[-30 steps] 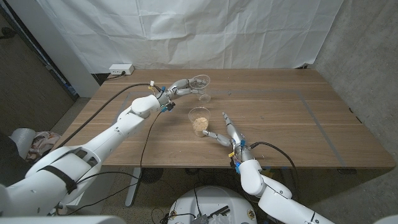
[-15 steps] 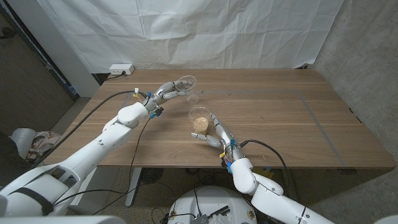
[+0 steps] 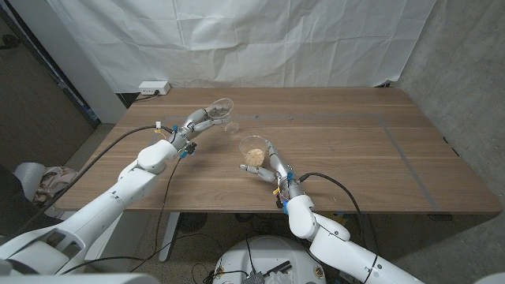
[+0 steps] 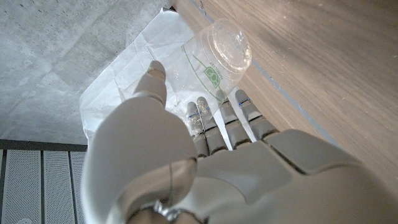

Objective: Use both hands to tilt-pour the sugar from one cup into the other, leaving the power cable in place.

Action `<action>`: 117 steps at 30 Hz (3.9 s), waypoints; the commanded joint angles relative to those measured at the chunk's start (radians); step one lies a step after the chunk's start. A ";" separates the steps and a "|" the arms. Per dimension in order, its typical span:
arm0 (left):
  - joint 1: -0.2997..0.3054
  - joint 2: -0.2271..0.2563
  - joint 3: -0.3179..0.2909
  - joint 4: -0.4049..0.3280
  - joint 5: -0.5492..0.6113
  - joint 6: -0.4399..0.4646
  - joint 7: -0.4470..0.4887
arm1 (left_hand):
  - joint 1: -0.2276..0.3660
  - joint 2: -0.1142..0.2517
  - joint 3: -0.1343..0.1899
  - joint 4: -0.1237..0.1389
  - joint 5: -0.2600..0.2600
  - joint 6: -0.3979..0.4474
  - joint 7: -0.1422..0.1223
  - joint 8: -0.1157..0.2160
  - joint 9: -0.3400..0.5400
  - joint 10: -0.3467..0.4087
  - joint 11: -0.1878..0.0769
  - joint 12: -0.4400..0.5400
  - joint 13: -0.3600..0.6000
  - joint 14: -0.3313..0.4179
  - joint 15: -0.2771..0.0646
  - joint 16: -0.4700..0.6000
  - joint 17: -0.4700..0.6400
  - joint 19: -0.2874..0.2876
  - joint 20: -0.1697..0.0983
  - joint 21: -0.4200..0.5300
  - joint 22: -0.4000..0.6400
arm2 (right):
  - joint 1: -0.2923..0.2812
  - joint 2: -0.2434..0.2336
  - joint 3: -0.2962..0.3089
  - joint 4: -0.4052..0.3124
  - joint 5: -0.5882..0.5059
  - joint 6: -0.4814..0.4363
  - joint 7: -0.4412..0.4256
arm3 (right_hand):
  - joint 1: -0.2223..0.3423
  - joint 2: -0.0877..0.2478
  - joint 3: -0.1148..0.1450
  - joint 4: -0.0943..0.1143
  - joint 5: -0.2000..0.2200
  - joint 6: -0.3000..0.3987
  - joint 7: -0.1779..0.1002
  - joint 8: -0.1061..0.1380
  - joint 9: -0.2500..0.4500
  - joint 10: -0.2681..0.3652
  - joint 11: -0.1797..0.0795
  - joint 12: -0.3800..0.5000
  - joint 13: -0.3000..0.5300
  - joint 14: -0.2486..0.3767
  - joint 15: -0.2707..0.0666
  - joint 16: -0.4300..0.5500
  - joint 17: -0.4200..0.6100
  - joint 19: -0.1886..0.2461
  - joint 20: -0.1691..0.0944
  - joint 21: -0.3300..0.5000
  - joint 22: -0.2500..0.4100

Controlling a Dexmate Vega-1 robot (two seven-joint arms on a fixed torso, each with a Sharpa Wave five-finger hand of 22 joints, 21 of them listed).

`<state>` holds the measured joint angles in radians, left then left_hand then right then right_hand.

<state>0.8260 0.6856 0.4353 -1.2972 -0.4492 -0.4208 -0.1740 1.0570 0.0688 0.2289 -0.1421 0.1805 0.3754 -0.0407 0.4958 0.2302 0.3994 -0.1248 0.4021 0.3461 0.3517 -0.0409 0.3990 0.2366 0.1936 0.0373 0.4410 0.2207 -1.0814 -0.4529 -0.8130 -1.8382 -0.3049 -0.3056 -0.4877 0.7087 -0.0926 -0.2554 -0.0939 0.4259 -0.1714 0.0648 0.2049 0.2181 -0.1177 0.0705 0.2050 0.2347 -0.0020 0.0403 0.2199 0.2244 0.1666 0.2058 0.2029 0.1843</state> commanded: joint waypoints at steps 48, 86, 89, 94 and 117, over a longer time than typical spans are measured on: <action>-0.140 -0.041 0.103 0.047 0.043 0.088 -0.156 | -0.004 0.013 -0.004 -0.002 0.005 0.025 0.001 0.013 0.001 0.017 -0.001 -0.011 0.015 0.019 -0.071 -0.002 -0.001 -0.008 0.003 0.016 0.001 | 0.002 0.123 0.063 0.190 -0.072 0.229 -0.401 | 0.305 0.189 -0.015 -0.013 -0.002 0.739 -0.147 0.282 0.053 0.705 -0.143 0.438 0.198 0.620 -0.229 0.378 0.349 0.324 -0.181 0.145 0.032; -0.351 0.084 0.249 -0.164 0.258 0.389 -0.354 | -0.082 0.006 -0.034 0.019 0.005 -0.069 0.051 -0.041 -0.007 -0.072 0.067 -0.050 0.032 -0.055 -0.004 -0.035 0.007 -0.064 0.053 0.012 0.001 | 0.089 0.002 0.086 0.125 -0.251 0.004 -0.359 | 0.297 0.200 -0.037 0.007 -0.007 0.726 -0.148 0.280 0.043 0.672 -0.142 0.454 0.217 0.609 -0.222 0.308 0.352 0.322 -0.177 0.155 0.029; -0.351 0.084 0.247 -0.171 0.265 0.376 -0.352 | -0.081 0.007 -0.034 0.018 0.005 -0.069 0.050 -0.042 -0.007 -0.072 0.065 -0.050 0.032 -0.056 -0.005 -0.035 0.008 -0.063 0.054 0.013 0.001 | 0.095 -0.003 0.085 0.124 -0.255 -0.006 -0.353 | 0.296 0.199 -0.039 0.008 -0.007 0.724 -0.149 0.280 0.043 0.671 -0.145 0.454 0.216 0.609 -0.222 0.304 0.353 0.322 -0.178 0.155 0.029; -0.349 0.085 0.246 -0.183 0.272 0.370 -0.353 | -0.078 0.010 -0.032 0.015 0.005 -0.064 0.046 -0.042 -0.007 -0.071 0.056 -0.049 0.034 -0.055 -0.009 -0.034 0.008 -0.064 0.052 0.014 0.001 | 0.108 -0.013 0.080 0.118 -0.277 -0.050 -0.335 | 0.296 0.199 -0.041 0.009 -0.008 0.721 -0.152 0.280 0.042 0.667 -0.146 0.454 0.215 0.607 -0.224 0.298 0.355 0.324 -0.173 0.157 0.028; -0.377 0.079 0.259 -0.184 0.309 0.372 -0.386 | -0.071 0.013 -0.030 0.006 0.006 -0.055 0.043 -0.044 -0.006 -0.068 0.051 -0.048 0.037 -0.054 -0.016 -0.034 0.009 -0.065 0.046 0.019 0.002 | 0.186 -0.051 0.032 0.128 -0.370 -0.147 -0.266 | 0.298 0.202 -0.045 0.015 -0.008 0.720 -0.152 0.283 0.038 0.670 -0.144 0.459 0.210 0.619 -0.225 0.281 0.368 0.328 -0.170 0.164 0.027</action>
<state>0.4671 0.7753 0.6877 -1.4907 -0.1549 -0.0424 -0.5495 0.9817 0.0771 0.1975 -0.1273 0.1805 0.3091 0.0067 0.4502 0.2230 0.3255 -0.0658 0.3549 0.3785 0.2995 -0.0429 0.3661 0.2443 0.1261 0.0876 0.4564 0.2211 -0.9377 -0.4827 -0.7521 -1.7131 -0.5981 -0.3809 -0.8022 1.0053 0.0981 -0.2980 -0.0814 0.4211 0.5446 -0.0808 0.4820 0.2551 0.5517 -0.0753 0.6585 0.4428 0.6090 -0.0568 0.5059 0.5865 0.4922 0.0287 0.3580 0.2091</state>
